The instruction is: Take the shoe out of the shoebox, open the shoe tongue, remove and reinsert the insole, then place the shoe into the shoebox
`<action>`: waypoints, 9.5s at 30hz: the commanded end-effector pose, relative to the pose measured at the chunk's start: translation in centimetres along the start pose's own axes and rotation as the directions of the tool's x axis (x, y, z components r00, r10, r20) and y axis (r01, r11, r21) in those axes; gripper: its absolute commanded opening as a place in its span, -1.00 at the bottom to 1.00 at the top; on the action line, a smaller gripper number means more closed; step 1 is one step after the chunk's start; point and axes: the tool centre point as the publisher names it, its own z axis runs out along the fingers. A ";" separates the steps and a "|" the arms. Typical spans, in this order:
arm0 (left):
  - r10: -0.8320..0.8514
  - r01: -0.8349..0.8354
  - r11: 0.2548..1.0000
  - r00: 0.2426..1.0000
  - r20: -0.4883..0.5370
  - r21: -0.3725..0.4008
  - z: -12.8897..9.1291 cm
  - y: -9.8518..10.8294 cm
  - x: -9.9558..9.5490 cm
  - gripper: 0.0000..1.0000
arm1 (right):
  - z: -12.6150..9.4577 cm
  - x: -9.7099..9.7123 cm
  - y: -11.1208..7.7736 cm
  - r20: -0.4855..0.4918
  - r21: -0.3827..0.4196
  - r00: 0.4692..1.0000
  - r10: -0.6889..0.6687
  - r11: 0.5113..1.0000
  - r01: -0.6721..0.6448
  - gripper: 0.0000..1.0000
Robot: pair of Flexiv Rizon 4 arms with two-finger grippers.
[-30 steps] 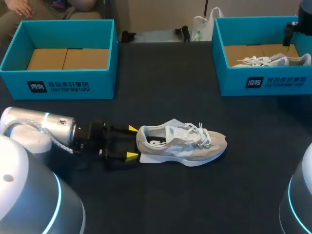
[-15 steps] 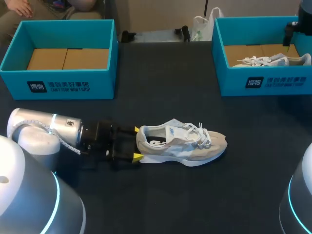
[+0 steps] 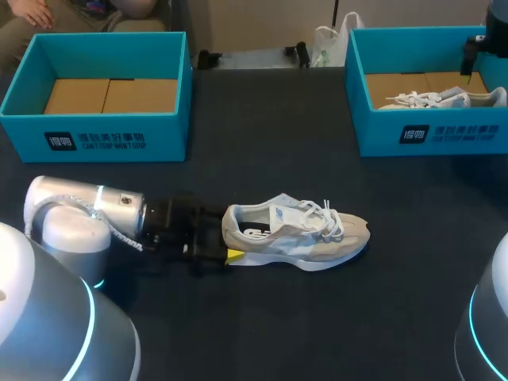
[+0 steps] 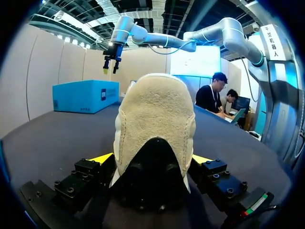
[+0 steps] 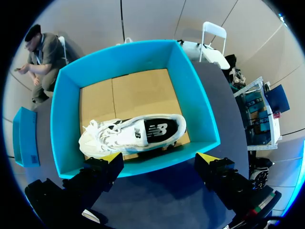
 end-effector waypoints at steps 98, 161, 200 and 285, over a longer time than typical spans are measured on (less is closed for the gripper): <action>-0.039 0.039 0.999 0.999 0.003 0.021 0.9 0.5 0.0 -1.00 | -8.1 20.7 -23.8 -0.048 0.075 0.994 -0.102 0.992 0.105 1.00; -0.039 0.039 0.999 0.999 0.003 0.021 0.9 0.5 0.0 -1.00 | -8.1 35.7 -35.9 0.095 0.148 0.975 -0.200 0.972 0.185 1.00; -0.039 0.039 0.999 0.999 0.003 0.021 0.9 0.5 0.0 -1.00 | -2.7 33.7 -37.8 0.320 0.154 0.937 -0.140 0.983 0.095 0.54; -0.039 0.039 0.999 0.999 0.003 0.021 0.9 0.5 0.0 -1.00 | -1.8 20.6 -31.5 0.134 0.126 0.968 -0.214 0.972 0.197 1.00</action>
